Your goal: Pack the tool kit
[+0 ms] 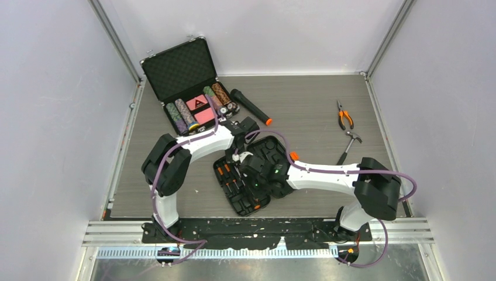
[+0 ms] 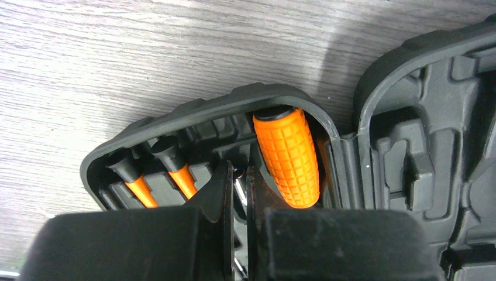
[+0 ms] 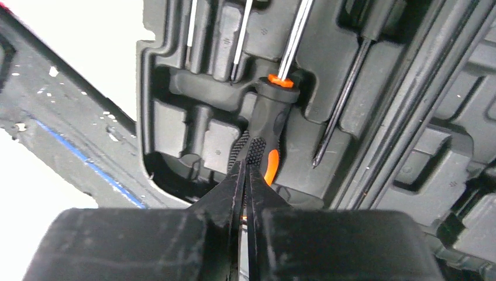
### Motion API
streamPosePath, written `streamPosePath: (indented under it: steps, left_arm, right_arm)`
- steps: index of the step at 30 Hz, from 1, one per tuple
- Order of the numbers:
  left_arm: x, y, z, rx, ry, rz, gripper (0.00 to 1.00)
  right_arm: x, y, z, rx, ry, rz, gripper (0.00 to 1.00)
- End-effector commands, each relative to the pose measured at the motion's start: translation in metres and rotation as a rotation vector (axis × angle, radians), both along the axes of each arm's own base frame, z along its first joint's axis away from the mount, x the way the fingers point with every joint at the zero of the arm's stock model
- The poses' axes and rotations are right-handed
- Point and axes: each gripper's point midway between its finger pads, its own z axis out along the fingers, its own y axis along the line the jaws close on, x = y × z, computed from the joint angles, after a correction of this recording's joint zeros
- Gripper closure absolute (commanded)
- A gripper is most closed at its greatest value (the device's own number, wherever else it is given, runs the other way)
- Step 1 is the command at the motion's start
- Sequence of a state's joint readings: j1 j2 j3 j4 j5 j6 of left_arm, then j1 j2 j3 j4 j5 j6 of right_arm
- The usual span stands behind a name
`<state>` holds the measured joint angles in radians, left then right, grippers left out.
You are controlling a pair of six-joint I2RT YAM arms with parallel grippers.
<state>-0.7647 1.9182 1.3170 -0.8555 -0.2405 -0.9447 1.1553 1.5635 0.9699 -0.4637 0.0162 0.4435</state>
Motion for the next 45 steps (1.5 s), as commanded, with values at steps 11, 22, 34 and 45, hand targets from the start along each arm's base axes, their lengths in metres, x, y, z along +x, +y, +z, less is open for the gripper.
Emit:
streamPosePath:
  steps: [11,22,34,45]
  left_arm:
    - [-0.025,-0.031,-0.086,-0.177,0.109,0.094,1.0]
    - [-0.012,-0.029,-0.059,-0.172,0.024,0.072,1.0]
    - [-0.009,-0.03,-0.054,-0.173,0.012,0.076,1.0]
    - [-0.01,-0.034,-0.056,-0.194,0.019,0.089,1.0]
  right_arm:
    - [-0.023,0.013,-0.012,0.105,0.176,0.004,0.95]
    - [-0.011,0.008,0.036,0.12,0.086,-0.002,0.84]
    - [0.01,-0.007,0.082,0.101,-0.037,-0.152,0.55]
    - [0.006,0.019,0.068,0.112,-0.082,-0.183,0.46]
